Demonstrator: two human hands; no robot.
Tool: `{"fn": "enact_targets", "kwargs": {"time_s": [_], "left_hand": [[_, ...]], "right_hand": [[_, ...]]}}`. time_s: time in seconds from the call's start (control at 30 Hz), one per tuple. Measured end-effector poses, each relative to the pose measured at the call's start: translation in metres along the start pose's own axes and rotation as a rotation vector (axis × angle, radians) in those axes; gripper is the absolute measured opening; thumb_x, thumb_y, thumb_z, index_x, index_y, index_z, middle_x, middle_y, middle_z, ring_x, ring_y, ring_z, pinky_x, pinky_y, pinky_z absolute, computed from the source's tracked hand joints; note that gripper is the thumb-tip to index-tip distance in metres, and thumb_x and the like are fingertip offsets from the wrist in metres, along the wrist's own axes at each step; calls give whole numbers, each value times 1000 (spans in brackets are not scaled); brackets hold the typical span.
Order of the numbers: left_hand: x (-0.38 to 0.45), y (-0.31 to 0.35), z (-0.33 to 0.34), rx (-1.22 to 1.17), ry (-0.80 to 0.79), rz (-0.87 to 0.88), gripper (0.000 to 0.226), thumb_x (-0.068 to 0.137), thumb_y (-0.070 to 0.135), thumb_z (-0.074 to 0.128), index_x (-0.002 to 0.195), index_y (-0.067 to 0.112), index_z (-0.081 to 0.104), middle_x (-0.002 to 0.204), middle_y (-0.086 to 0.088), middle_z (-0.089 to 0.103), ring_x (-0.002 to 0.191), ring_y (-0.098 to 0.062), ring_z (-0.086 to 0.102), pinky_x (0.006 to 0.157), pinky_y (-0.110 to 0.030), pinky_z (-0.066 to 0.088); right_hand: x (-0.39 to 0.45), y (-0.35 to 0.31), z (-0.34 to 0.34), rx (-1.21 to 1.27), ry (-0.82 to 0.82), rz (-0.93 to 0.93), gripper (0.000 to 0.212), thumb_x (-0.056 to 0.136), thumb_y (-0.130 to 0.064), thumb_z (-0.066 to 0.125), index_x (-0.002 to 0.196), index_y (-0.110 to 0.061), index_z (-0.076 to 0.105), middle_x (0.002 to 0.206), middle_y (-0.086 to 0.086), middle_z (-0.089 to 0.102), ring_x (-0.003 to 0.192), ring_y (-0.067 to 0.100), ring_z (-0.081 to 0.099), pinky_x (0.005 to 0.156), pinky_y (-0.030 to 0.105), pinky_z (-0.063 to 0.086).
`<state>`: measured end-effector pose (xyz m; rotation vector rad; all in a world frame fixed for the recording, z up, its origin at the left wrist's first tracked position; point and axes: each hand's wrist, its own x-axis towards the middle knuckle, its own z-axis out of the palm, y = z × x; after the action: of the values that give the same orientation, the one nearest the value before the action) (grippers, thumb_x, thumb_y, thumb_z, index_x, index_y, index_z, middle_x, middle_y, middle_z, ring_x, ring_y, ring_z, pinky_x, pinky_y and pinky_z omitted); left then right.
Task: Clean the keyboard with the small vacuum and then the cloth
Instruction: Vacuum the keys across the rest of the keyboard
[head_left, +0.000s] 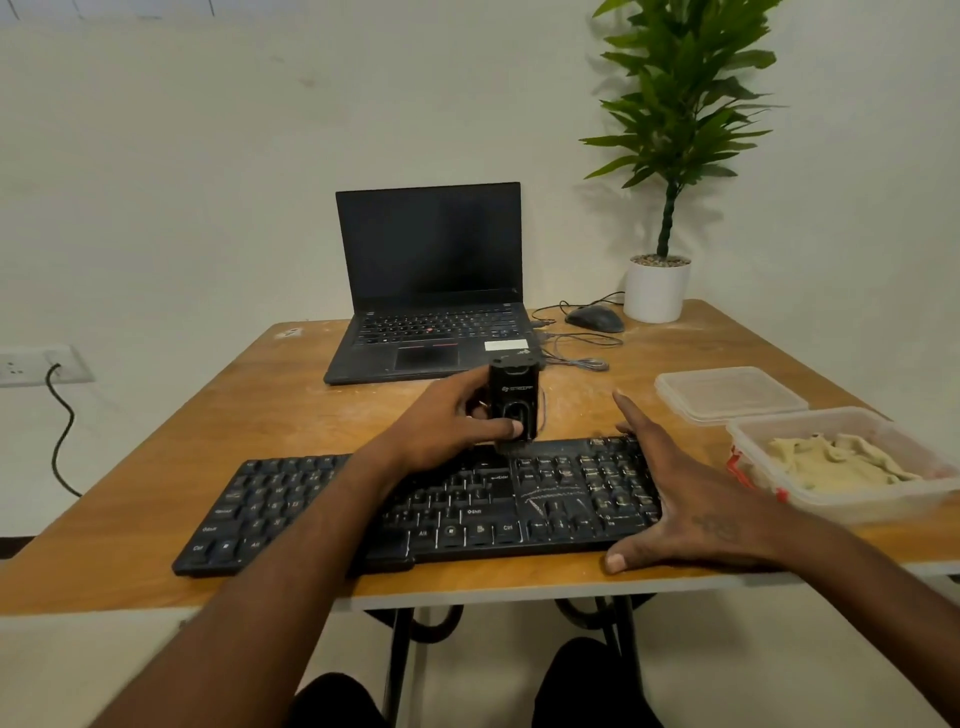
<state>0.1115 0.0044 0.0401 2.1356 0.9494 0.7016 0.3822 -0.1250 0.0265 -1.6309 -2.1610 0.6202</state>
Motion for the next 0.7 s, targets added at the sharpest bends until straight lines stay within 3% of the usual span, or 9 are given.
{"fn": "enact_targets", "kwargs": {"time_s": [0.1,0.27,0.33,0.43,0.5,0.57,0.7], "left_hand": [[6,9,16,-31,-16,38,57,95,21,76,147,26,52,110,10,68,80,4,66,74,-18,54],[20,26,43,-62,-28,77,61,93,27,78,148,28,53,120,2,70,96,-21,70,88,-42,60],[21,26,43,-56,-33,76,60,93,26,78,147,28,52,121,5,69,100,-22,69,88,-41,60],[14,18,26,-49,-33,46,58,96,21,75,148,26,51,118,12,66,92,2,67,78,-20,55],[6,10,11,-17,-25,21,56,96,20,74,147,27,51,114,13,66,85,10,65,73,-11,50],[-2,3,-3,12,-8,-10,54,96,21,74,143,33,51,114,12,67,84,10,64,74,-12,47],[-11,-3,-10,-29,28,-19,53,95,22,75,140,39,52,118,11,68,82,4,64,79,-25,50]], "right_hand": [[0,0,0,2,7,19,149,49,-76,85,142,-59,-30,165,-18,-1,142,1,19,117,29,26],[0,1,3,27,33,50,153,45,-77,86,146,-56,-26,163,-15,14,139,2,31,116,30,34],[0,2,3,30,37,52,153,44,-78,86,146,-56,-26,163,-13,15,140,5,32,117,32,35],[1,3,3,34,47,48,152,44,-79,85,146,-56,-25,164,-11,15,143,9,31,118,36,34],[1,5,4,30,49,43,151,44,-80,85,147,-56,-24,164,-12,13,144,9,29,119,38,33],[1,7,5,25,50,39,150,45,-80,84,147,-56,-24,164,-13,12,144,8,26,119,36,31],[2,7,7,5,55,44,148,46,-81,83,146,-57,-23,163,-11,14,144,10,26,116,34,30]]}}
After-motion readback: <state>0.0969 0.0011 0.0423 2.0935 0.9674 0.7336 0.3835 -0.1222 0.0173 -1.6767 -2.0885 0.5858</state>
